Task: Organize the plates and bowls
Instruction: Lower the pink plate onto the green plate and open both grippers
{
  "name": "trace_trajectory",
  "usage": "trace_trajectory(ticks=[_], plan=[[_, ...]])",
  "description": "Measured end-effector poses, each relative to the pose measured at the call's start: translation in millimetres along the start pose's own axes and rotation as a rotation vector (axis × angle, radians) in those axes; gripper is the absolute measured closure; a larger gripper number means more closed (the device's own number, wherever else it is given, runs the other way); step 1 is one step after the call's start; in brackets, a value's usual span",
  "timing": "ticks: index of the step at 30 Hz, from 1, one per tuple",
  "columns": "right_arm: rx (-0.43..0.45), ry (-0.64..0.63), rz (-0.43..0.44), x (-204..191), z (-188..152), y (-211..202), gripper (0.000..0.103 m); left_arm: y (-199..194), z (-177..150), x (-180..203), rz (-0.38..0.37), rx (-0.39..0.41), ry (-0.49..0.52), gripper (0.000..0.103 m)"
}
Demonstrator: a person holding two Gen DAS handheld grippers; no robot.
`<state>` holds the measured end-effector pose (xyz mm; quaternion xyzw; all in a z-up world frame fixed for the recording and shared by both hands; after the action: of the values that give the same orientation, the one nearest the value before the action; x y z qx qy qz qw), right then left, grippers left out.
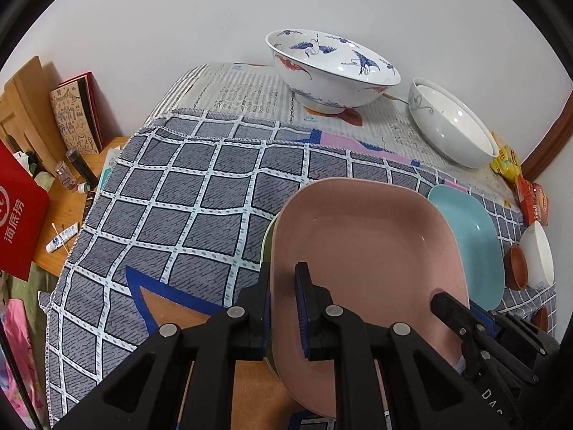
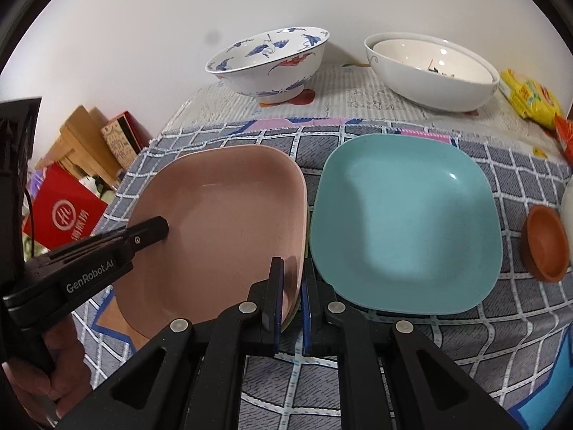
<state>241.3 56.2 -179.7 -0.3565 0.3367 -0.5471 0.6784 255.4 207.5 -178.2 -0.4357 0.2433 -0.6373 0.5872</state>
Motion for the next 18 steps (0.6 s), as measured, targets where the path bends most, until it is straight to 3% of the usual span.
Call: trace_trajectory(ticks=[8,12,15,18], plan=[[-0.004,-0.059,-0.033,-1,-2,2,0.092,-3,-3,2,-0.001,-0.006,0.037,0.089],[-0.008,-0.085,-0.016,-5,-4,-1,0.075,-11,-6,5,0.007,0.001,0.043,0.081],[0.015,-0.091,-0.034,-3,-6,-10,0.072,-20,-6,5,0.05,0.027,0.057,0.064],[0.03,-0.095,-0.031,-1,-7,-18,0.069,-31,-6,7,0.057,0.046,0.058,0.063]])
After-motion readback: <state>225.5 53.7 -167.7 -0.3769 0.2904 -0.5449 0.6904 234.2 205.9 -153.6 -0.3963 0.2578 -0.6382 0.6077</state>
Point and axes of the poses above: each gripper's, at about its wrist camera, not at the fingertips, and y roughly the way its jaws point, x to its right, z to its top, the point moved 6 cm from there along y, roughly the way its jaws point, and after that the axes turned 10 degrees about -z, right-handed, at the moved point
